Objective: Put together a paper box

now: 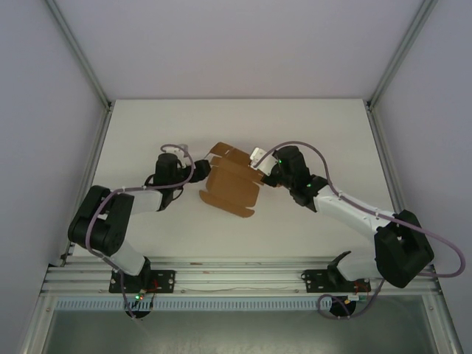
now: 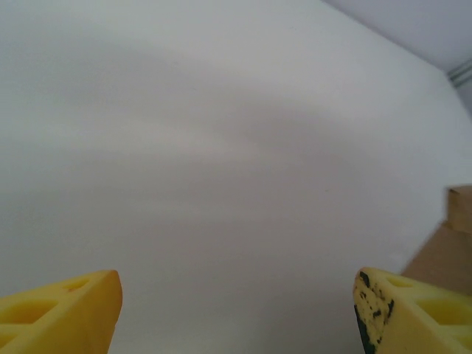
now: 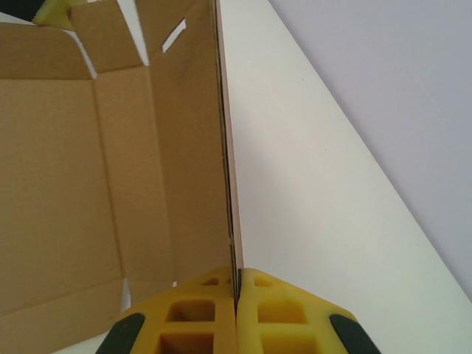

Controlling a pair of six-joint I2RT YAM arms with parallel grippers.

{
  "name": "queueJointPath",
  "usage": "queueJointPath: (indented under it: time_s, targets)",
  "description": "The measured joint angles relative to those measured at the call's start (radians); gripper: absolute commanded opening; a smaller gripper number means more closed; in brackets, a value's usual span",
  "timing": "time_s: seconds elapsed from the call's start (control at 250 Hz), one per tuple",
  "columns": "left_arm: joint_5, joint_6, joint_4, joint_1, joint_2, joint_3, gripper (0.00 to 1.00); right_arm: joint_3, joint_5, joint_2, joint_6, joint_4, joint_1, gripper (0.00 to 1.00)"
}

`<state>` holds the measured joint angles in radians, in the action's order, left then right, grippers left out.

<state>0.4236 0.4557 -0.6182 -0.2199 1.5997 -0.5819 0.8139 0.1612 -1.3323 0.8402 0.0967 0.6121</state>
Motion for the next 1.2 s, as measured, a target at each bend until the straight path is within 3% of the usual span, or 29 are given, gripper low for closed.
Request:
queueJointPath:
  time_s: [0.248, 0.496, 0.883, 1.087, 1.203]
  targets:
    - [0.134, -0.009, -0.086, 0.0, 0.025, -0.012, 0.82, 0.002, 0.023, 0.0, -0.019, 0.0, 0.0, 0.0]
    - [0.23, -0.006, -0.116, 0.0, 0.079, -0.047, 0.72, 0.004, 0.041, -0.001, -0.022, -0.011, -0.001, 0.0]
    - [0.351, 0.152, -0.232, 0.0, 0.122, -0.06, 0.64, 0.004, 0.084, 0.0, -0.034, -0.024, -0.005, 0.0]
    - [0.385, 0.187, -0.23, -0.001, 0.122, -0.073, 0.5, 0.004, 0.102, 0.01, -0.037, -0.022, -0.005, 0.0]
    - [0.389, 0.175, -0.206, -0.001, 0.122, -0.074, 0.34, 0.004, 0.103, 0.02, -0.037, -0.022, -0.005, 0.0]
